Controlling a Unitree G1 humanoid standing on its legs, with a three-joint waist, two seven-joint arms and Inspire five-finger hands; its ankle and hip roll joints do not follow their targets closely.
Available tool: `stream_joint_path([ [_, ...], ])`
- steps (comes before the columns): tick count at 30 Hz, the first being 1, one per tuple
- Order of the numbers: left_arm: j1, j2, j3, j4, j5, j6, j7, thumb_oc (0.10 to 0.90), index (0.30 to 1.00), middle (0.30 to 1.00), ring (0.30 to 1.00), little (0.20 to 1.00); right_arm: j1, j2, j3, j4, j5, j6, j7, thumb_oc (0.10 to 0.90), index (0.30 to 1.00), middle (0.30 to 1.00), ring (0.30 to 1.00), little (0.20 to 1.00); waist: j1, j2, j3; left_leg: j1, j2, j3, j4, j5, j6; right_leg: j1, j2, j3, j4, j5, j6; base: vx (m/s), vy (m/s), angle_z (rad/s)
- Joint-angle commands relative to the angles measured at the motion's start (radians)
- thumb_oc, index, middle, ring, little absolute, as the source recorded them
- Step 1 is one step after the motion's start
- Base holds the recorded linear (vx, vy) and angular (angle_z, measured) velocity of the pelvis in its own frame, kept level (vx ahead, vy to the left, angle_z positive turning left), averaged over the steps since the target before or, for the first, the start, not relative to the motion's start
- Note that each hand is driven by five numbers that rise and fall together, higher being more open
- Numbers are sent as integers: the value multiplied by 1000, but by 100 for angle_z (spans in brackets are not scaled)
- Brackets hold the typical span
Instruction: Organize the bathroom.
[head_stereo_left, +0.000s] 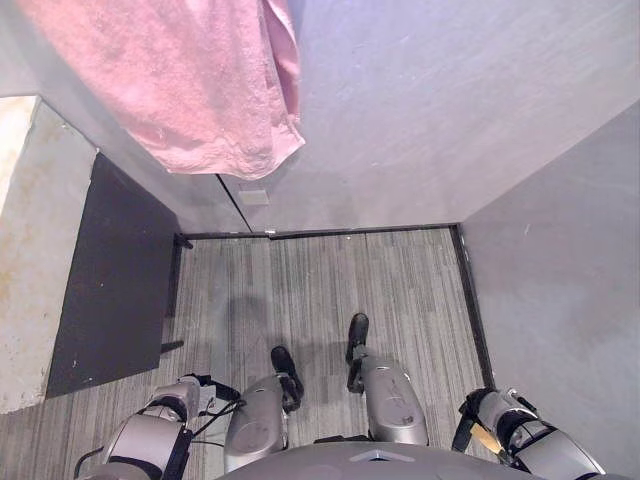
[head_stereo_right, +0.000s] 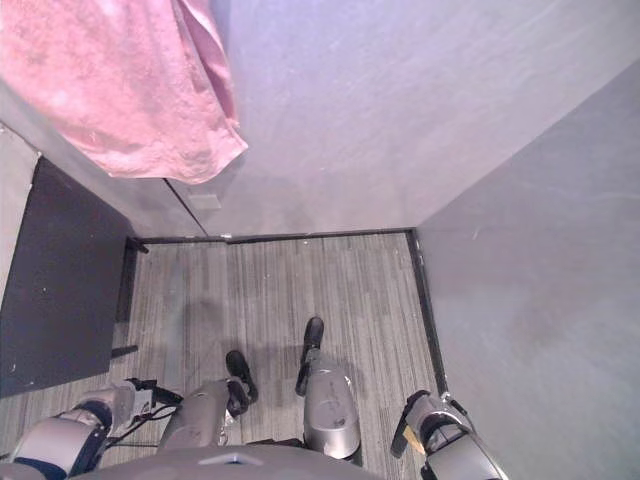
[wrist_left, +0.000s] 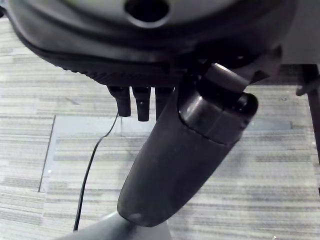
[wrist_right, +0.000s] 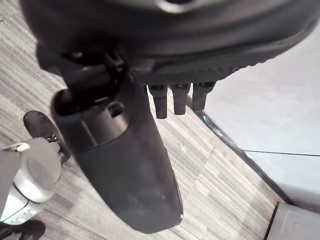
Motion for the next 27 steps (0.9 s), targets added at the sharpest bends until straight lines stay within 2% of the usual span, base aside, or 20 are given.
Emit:
stream_joint_path([
  [1,13,33,-72,14,158,48,10,800,900,900,900,900,22,-56,2,19,73,10,-16,800,900,900,900,900,-47,90,2,68,-21,-88,-62,-26,26,-96,166,257,353,-255,-29,-245,-262,71],
  [2,1,31,-96,15,149,57,18,800,900,900,900,900,28,-55,-4,32,86,13,-13,800,900,900,900,900,-63,104,5,59,-21,-136,-66,-19,35,-105,158,313,396,-259,-25,-229,-290,189],
  [3,-7,26,-108,18,115,63,23,800,900,900,900,900,22,-52,-13,45,47,13,-2,800,900,900,900,900,-69,116,7,53,-23,-170,-62,-17,41,-105,144,339,408,-257,-21,-95,-165,221],
  [4,-16,20,-114,19,101,62,21,800,900,900,900,900,16,-47,-14,57,29,20,-5,800,900,900,900,900,-69,118,2,47,-29,-180,-57,-18,43,-86,139,348,349,-248,-20,-55,-174,232],
  [5,-24,10,-118,22,75,56,32,800,900,900,900,900,11,-37,-5,77,26,23,-25,800,900,900,900,900,-70,104,-8,44,-49,-180,-39,-23,42,-31,136,333,222,-219,-26,-32,-164,116],
  [6,-21,3,-109,26,68,48,36,800,900,900,900,900,11,-34,4,81,25,28,-33,800,900,900,900,900,-66,98,-11,40,-55,-180,-24,-28,39,-15,138,329,193,-209,-30,-13,-171,77],
  [12,-7,-2,-89,21,38,26,63,800,900,900,900,900,14,-32,13,56,29,37,-44,800,900,900,900,900,-60,68,-3,13,-42,-225,30,-32,32,13,165,333,194,-213,-47,-70,-148,43],
  [16,4,-15,-72,28,20,12,96,800,900,900,900,900,21,-24,21,57,14,14,-53,800,900,900,900,900,-49,32,-17,23,-13,-247,29,-26,18,43,178,326,158,-210,-54,-70,-184,20],
  [20,-10,-15,-63,11,-21,-11,132,800,900,900,900,900,15,-22,29,34,45,8,-70,800,900,900,900,900,-38,-3,-17,-5,46,-260,1,39,-23,69,205,318,93,-191,-54,-165,-194,17],
  [23,-42,-25,-70,-10,18,0,129,800,900,900,900,900,8,-22,30,26,102,29,-86,800,900,900,900,900,-56,-16,-28,-11,56,-222,63,-4,-17,71,195,301,57,-170,-62,-185,-121,42],
  [27,-43,-48,-77,-9,11,-9,130,800,900,900,900,900,0,-31,31,27,78,25,-77,800,900,900,900,900,-66,-28,-44,-22,29,-233,181,-26,-18,73,193,308,29,-139,-71,-126,20,65],
])
